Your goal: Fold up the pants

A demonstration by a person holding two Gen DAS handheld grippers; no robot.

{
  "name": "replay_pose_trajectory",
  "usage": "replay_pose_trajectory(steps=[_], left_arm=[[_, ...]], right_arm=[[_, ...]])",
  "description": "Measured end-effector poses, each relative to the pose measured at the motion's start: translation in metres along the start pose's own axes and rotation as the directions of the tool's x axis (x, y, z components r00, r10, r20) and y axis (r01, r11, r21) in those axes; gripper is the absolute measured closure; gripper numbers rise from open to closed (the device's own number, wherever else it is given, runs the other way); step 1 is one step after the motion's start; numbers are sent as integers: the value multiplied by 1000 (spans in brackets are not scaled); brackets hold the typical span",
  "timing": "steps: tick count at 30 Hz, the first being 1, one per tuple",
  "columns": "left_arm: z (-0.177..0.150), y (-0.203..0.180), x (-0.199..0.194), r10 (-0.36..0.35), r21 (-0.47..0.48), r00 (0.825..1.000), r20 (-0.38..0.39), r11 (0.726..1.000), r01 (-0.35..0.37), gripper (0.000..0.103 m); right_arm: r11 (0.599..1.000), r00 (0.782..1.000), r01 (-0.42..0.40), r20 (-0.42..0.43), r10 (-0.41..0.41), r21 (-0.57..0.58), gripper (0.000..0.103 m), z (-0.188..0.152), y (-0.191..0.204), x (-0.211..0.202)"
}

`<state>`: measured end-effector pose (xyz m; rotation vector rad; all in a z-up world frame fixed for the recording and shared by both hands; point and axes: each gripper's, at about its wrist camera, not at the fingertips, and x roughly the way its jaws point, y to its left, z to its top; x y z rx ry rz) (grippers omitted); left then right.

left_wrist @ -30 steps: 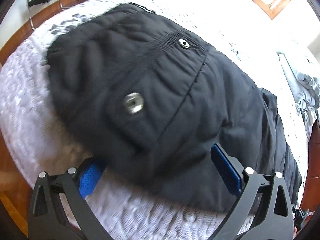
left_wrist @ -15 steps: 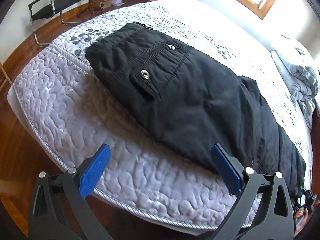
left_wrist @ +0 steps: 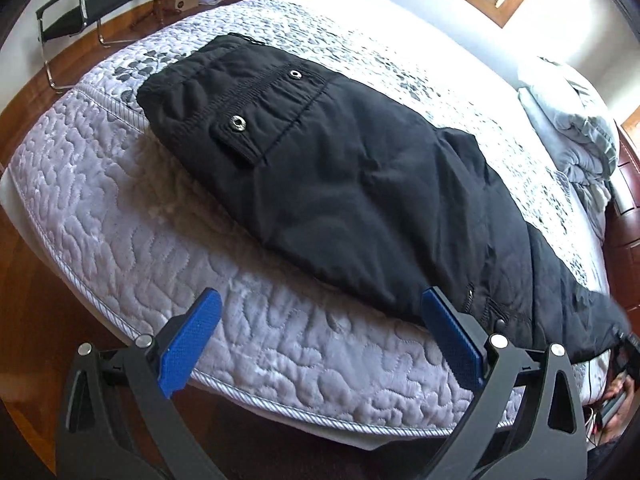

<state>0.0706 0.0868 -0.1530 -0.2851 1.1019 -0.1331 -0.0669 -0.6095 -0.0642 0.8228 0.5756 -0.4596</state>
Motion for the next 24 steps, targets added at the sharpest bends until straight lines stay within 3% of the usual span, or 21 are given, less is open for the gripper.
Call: replay_pose_trajectory(steps=[3,11,13,18,24], left_arm=[[-4,1,-1,-8,-2,1000,-4,1000,8,3],[-9,16,-8,-31,-52,1000,-7,998,30,3],[-9,19,-11,-33,-65,999,-3,997,33,3],[-9,26,-15,-40,-88,999,8,995,41,3],[-9,26,-18,-53,-98,998,14,994,54,3]], right_arm=[[982,1000,1,3,0,-190,93,-6,56,-7],[844,999,32,-9,-44,-535,93,-60,174,0],[808,998,32,-21,-55,-588,93,-76,193,5],[777,994,-14,-94,-58,-629,93,-107,217,23],[710,982,-58,-169,-88,-702,93,-150,243,47]])
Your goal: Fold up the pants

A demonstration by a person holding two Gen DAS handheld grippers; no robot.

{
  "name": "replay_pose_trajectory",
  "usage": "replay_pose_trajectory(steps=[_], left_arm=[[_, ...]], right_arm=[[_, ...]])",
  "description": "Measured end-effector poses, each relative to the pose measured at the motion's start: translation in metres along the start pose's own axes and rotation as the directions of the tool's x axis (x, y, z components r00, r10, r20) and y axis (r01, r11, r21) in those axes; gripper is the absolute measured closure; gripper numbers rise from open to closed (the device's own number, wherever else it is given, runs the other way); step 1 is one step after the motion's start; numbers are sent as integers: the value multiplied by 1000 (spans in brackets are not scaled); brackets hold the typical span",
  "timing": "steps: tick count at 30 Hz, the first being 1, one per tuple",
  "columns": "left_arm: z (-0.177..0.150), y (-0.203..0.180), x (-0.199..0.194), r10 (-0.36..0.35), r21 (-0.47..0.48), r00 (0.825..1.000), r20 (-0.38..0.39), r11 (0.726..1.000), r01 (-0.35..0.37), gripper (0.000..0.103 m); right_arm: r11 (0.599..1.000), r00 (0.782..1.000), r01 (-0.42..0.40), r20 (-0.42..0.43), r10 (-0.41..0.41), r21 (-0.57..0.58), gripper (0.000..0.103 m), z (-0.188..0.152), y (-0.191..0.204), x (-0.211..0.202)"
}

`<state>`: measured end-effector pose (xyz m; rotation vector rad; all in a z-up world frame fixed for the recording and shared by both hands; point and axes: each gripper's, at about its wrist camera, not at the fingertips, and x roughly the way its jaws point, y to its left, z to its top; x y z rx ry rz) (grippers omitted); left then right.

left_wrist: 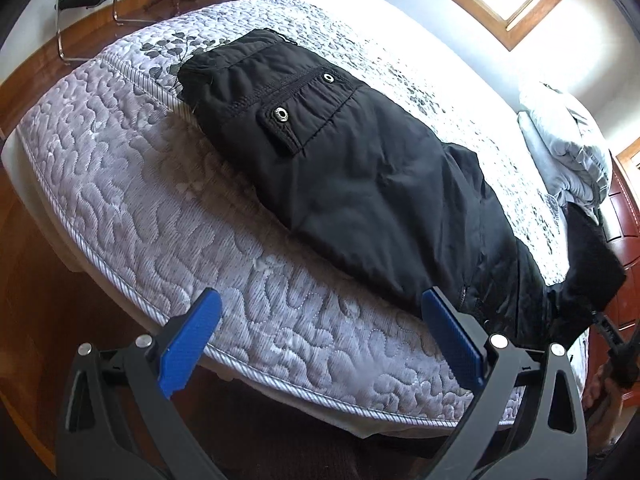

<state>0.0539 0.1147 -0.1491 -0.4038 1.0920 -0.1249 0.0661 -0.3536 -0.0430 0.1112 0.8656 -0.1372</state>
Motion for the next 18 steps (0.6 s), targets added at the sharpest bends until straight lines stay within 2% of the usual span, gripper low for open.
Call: replay_pose_trajectory(steps=[4,11,14,16,18], left_arm=[[0,-3,-1,-9,6,1000,3,1000,9,3],[-1,-2,0,-15,0,1000,-3,1000,15,3],[-2,1,3,-15,-13,1000,-10,1000,15,3],[-3,2,7,-16,-22,1000,-18,1000,15,3],[-5,2,10,-17,-28,999,-29,999,16,3]], right_arm=[[998,999,-11,-48,8,-64,93,-11,30,18],[977,992,69,-93,-89,-201,93,-32,68,45],[970,991,73,-95,-97,-233,92,-39,76,52],[970,992,41,-110,-69,-241,83,-45,79,58],[972,990,-12,-140,-22,-236,55,-48,81,61]])
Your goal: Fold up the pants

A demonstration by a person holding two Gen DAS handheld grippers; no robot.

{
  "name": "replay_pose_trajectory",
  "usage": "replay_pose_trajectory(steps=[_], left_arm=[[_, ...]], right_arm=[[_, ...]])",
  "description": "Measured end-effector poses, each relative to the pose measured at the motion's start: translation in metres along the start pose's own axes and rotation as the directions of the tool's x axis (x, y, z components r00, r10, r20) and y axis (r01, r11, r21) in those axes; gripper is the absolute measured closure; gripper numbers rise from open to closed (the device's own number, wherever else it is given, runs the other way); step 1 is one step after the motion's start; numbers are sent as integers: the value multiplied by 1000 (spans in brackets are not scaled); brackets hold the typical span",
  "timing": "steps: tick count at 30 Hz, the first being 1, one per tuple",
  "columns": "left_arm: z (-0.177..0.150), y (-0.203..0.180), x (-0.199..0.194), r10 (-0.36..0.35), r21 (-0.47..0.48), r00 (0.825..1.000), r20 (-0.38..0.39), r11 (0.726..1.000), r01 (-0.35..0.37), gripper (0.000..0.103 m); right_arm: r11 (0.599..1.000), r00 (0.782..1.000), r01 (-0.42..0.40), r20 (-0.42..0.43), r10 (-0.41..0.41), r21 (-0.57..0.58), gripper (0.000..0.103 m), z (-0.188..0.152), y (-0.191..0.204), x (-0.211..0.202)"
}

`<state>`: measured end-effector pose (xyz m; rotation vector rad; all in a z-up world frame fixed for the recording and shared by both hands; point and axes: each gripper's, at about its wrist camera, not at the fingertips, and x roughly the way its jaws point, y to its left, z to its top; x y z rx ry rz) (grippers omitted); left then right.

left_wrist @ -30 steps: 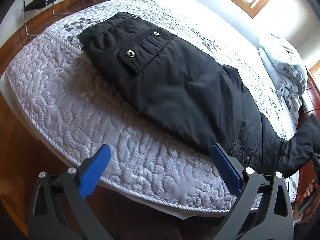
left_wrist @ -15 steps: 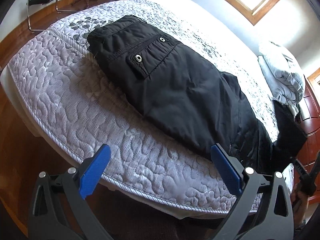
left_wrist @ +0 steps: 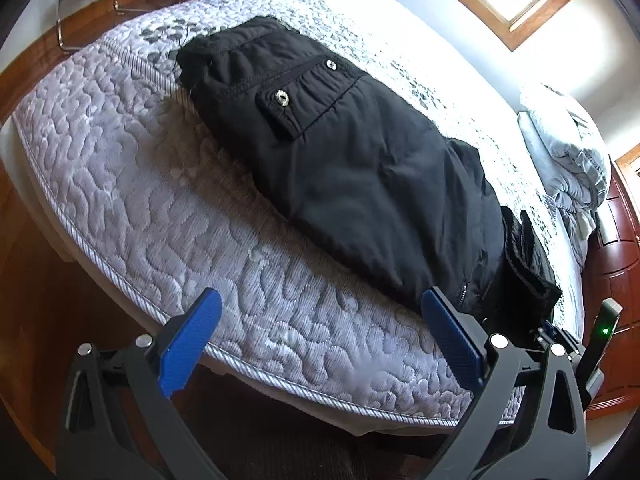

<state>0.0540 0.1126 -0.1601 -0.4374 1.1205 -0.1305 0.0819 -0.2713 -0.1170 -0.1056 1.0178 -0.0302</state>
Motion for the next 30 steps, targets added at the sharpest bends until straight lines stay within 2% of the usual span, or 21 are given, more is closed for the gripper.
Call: replay_pose_trajectory(steps=[3,5,7,9,13,16,19,21,22,24,27,30], left_arm=[[-2,0,5,-4,1,1000,-20,1000,4,3],[-2,1,7,-3,2,1000,-23,1000,3,3],[-2,1,8,-8,-4,1000,-25,1000,8,3],[-2,1,10,-11,-11,1000,-26,1000,10,3],[-3,0,15,-24,-17,999,-34,1000,24,3],[-4,0,18,-28,-16,999,-40,1000,27,3],[-5,5,19,-29,-27,999,-46,999,28,3],[-4,10,19,-28,-45,999,-43,999,26,3],[-4,13,19,-27,-53,999,-41,998,25,3],[-3,18,19,-28,-67,999,-39,997,25,3],[-2,22,19,-28,-79,999,-40,997,24,3],[-3,23,21,-31,-84,998,-47,996,27,3]], right_arm=[[989,990,-140,31,139,40,42,-7,-1,-11],[964,969,-243,78,235,110,40,-11,-14,-23],[939,954,-293,126,274,181,41,-13,-26,-33],[940,956,-282,143,258,192,40,-11,-28,-40],[968,966,-234,131,222,85,40,-4,-6,-43],[987,981,-159,115,155,30,44,3,10,-35],[994,991,-103,83,101,26,46,8,15,-21],[995,995,-85,50,83,42,56,8,13,-10],[994,995,-95,34,93,58,56,8,11,-4],[987,991,-131,38,128,95,76,8,7,-1],[986,991,-132,48,127,107,90,7,3,-5],[971,979,-196,86,185,136,92,10,-2,-17]])
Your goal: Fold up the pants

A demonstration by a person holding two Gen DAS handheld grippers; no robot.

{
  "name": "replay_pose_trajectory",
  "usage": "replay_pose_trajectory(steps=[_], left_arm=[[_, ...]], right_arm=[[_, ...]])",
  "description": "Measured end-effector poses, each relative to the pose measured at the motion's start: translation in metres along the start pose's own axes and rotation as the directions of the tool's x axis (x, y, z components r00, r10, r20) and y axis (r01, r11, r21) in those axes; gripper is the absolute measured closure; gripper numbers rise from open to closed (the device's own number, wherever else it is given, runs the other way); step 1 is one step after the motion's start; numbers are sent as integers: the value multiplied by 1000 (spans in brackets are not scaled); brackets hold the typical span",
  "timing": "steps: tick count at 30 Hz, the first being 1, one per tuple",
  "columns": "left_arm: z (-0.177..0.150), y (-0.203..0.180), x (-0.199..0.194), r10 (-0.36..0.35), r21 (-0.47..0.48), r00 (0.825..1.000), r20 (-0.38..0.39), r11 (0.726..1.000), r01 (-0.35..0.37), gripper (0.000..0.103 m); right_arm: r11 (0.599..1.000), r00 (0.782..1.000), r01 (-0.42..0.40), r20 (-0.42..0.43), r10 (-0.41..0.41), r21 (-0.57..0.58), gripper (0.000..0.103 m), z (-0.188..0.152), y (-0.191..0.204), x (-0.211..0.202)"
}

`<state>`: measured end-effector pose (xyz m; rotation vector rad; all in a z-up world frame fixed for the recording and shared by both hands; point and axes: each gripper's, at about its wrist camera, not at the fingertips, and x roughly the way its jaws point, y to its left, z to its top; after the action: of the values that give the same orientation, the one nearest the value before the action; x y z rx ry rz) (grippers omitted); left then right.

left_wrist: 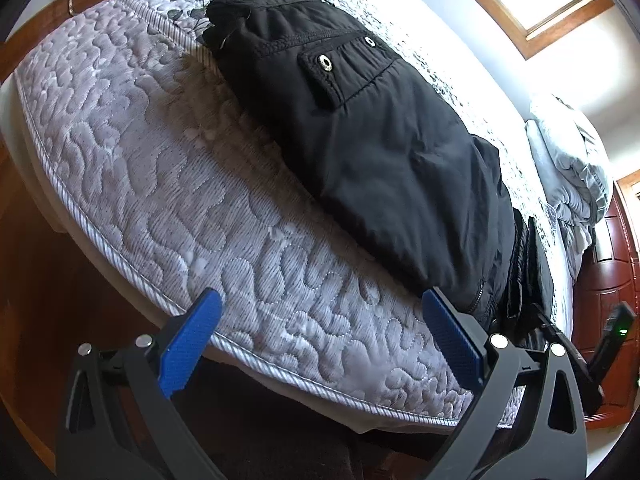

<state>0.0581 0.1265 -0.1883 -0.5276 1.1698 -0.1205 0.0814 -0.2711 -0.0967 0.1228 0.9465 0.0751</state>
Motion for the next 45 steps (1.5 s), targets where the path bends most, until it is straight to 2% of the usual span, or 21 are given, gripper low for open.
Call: replay_pose_trajectory(steps=[2,6,11,13,14,15,21,25,27,28,30,32,34,36,40,41,43,45], left_arm=[[-1,0,2,-3,-1,1000,-5,1000,3,3],[-3,-5,6,-13,2,1000,-14,1000,13,3],[-3,-9,6,-7,24,1000,-12,1000,7,3],[-1,-8,6,-3,16,1000,-12,1000,3,3],[0,-6,6,-2,8,1000,-11,1000,2,3],[0,-5,6,-3,2,1000,-11,1000,3,3],[5,-1,5,-4,-7,1000,-4,1000,4,3],[18,5,2,2,-5,1000,30,1000,-2,3],[28,13,1,-21,-38,999,44,999,22,3],[34,20,0,-57,-75,997,54,995,61,3],[44,32,1,-141,-145,987,74,978,151,3],[54,47,4,-222,-239,970,95,941,239,3],[63,61,11,-298,-316,947,119,893,320,3],[68,69,19,-347,-366,928,134,853,372,3],[74,80,38,-441,-448,879,178,759,472,3],[76,81,42,-447,-458,875,185,749,479,3],[78,80,46,-438,-465,880,183,750,470,3],[82,78,48,-442,-460,876,193,748,479,3]], right_arm=[[999,998,-52,25,52,-4,92,4,4,-11],[993,999,-35,-9,35,-109,92,3,24,-5],[990,998,-25,-68,15,-142,92,-10,31,15],[989,997,-38,-67,28,-145,87,-11,31,13],[988,997,-52,-69,43,-143,77,-11,30,11],[987,995,-80,-63,72,-137,74,-10,30,7],[985,993,-121,-26,119,-126,72,-9,33,-7],[988,990,-144,-3,144,-50,72,-8,16,-17],[991,991,-132,9,132,-9,69,-9,2,-22],[992,992,-122,20,121,21,69,-10,-9,-26],[992,994,-107,32,105,64,67,-12,-26,-32],[987,995,-93,46,87,132,63,-15,-49,-38],[978,996,-78,56,69,192,63,-20,-71,-42],[974,997,-56,61,44,219,63,-24,-84,-45],[968,999,-28,52,15,248,63,-33,-101,-47],[968,999,-22,48,10,250,63,-34,-102,-45],[969,999,-5,40,-6,248,63,-36,-105,-44],[970,999,1,36,-10,245,63,-38,-105,-42]])
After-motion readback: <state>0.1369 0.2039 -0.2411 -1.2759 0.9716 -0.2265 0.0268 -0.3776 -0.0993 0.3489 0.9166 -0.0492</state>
